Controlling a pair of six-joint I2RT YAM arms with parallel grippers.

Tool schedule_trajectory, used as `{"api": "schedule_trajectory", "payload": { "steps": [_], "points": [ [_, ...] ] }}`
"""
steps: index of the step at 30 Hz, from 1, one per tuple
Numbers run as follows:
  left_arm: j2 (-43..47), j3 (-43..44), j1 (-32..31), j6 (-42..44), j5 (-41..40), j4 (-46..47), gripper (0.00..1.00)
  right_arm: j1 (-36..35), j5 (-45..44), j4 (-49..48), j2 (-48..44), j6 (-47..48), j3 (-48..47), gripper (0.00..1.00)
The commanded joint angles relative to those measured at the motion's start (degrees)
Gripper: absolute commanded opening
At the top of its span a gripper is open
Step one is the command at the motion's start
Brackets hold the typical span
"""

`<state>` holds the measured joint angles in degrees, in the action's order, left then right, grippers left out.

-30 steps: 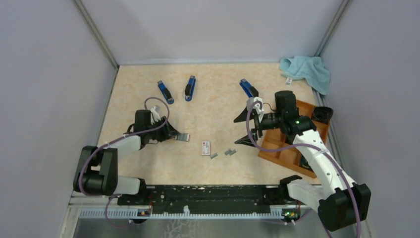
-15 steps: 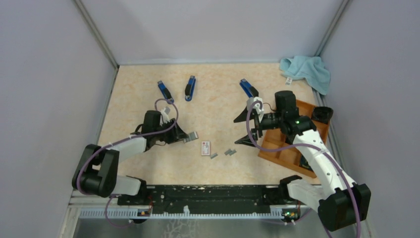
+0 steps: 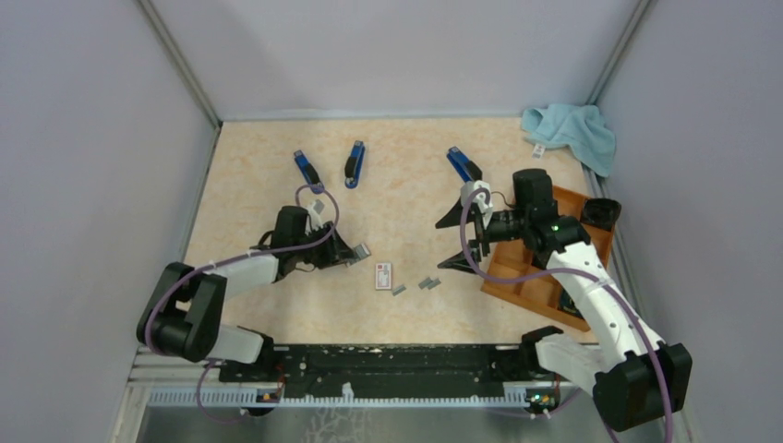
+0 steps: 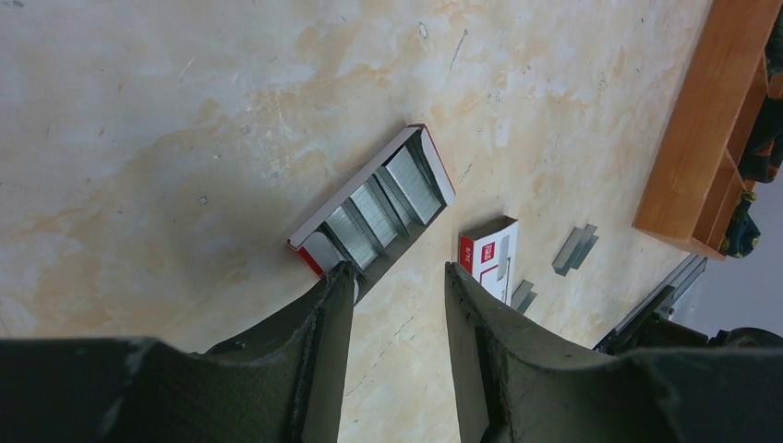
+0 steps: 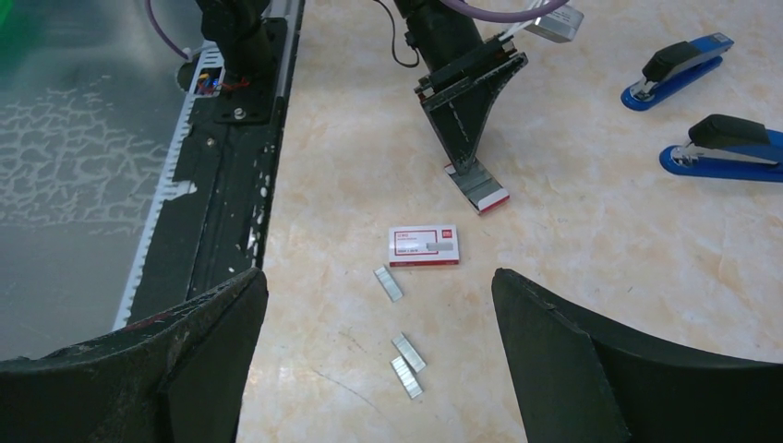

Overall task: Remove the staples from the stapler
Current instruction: Move the staple box to the center of the board.

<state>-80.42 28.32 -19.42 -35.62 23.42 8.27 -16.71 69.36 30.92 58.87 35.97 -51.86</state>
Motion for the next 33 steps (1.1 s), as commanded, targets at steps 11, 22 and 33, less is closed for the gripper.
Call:
{"api": "schedule_trajectory", "payload": {
  "steps": [11, 22, 33],
  "points": [
    [11.04, 0.73, -0.36, 1.58, -6.45, -6.12, 0.49, -0.42, 2.34, -1.69, -1.81, 0.59, -1.69, 0.93],
    [5.47, -0.28, -0.35, 0.03, -6.66, -5.42, 0.49, -0.38, 2.56, -1.82, -2.10, 0.41, -1.63, 0.93],
    [-1.26, 0.56, -0.44, -0.80, -3.80, -1.73, 0.50, -0.40, 2.58, -1.82, -2.18, 0.44, -1.66, 0.93]
  ]
}}
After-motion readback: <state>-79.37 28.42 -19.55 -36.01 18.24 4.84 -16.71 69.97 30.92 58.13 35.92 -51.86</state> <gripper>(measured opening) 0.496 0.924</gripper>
